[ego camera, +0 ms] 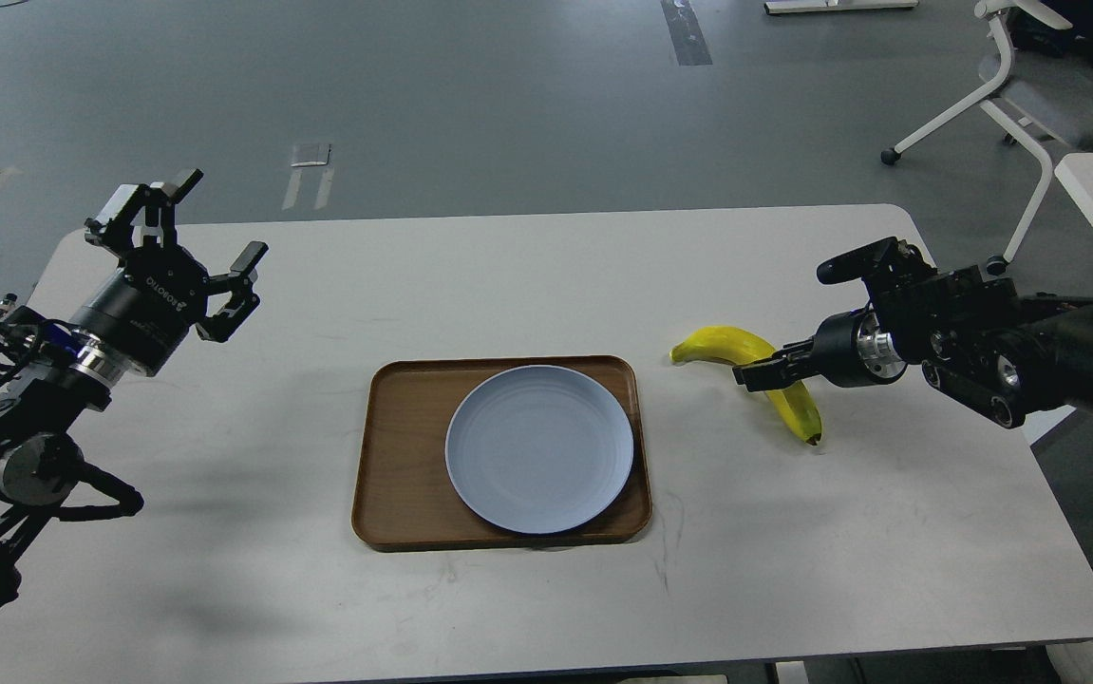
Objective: Place banana on plate with both arms
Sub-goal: 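Lift the banana with the right gripper and carry it over the plate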
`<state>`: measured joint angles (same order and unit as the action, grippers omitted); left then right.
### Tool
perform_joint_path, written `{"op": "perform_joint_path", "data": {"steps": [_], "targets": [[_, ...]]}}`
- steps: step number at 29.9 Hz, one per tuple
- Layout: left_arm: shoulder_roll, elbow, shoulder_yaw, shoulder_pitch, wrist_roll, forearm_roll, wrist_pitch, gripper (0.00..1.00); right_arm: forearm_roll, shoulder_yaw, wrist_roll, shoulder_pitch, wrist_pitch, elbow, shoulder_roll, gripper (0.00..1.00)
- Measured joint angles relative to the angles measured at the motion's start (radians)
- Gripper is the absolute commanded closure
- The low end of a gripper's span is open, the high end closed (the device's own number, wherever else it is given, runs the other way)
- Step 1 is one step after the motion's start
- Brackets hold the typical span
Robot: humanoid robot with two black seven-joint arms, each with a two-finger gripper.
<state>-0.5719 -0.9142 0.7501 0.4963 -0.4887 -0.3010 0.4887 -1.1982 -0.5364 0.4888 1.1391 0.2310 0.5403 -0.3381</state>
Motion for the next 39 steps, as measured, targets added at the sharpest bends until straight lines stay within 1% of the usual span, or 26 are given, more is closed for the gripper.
{"op": "perform_joint_path", "data": {"steps": [5, 10, 13, 17, 21, 23, 26, 31, 33, 39], "targets": [[-0.001, 0.000, 0.000, -0.001, 0.000, 0.000, 0.000, 0.02, 0.002, -0.035, 0.000, 0.000, -0.046, 0.010, -0.007, 1.00], [-0.004, 0.000, 0.000, -0.001, 0.000, -0.001, 0.000, 0.02, 0.002, -0.039, 0.000, 0.010, -0.083, 0.052, -0.053, 1.00], [-0.006, 0.000, 0.001, 0.000, 0.000, -0.001, 0.000, 0.02, 0.002, -0.035, 0.000, 0.032, -0.094, 0.096, -0.098, 1.00], [-0.006, 0.000, 0.002, 0.001, 0.000, -0.001, 0.000, 0.02, 0.005, -0.022, 0.000, 0.093, -0.121, 0.201, -0.162, 1.00], [-0.002, -0.006, 0.003, 0.001, 0.000, -0.001, 0.000, 0.02, 0.006, -0.017, 0.000, 0.188, -0.125, 0.281, -0.175, 1.00], [-0.001, -0.016, 0.003, 0.001, 0.000, -0.003, 0.000, 0.02, 0.007, -0.018, 0.000, 0.234, -0.121, 0.308, -0.153, 1.00], [0.000, -0.023, 0.006, 0.000, 0.000, -0.003, 0.000, 0.02, 0.010, -0.027, 0.000, 0.281, -0.107, 0.325, -0.085, 1.00], [0.004, -0.030, 0.009, -0.001, 0.000, -0.007, 0.000, 0.02, 0.020, -0.065, 0.000, 0.302, -0.087, 0.319, 0.083, 1.00], [0.004, -0.035, 0.009, -0.001, 0.000, -0.009, 0.000, 0.02, 0.034, -0.087, 0.000, 0.302, -0.086, 0.311, 0.131, 1.00], [0.016, -0.042, 0.009, -0.001, 0.000, -0.012, 0.000, 0.02, 0.103, -0.132, 0.000, 0.300, -0.085, 0.305, 0.215, 1.00]]}}
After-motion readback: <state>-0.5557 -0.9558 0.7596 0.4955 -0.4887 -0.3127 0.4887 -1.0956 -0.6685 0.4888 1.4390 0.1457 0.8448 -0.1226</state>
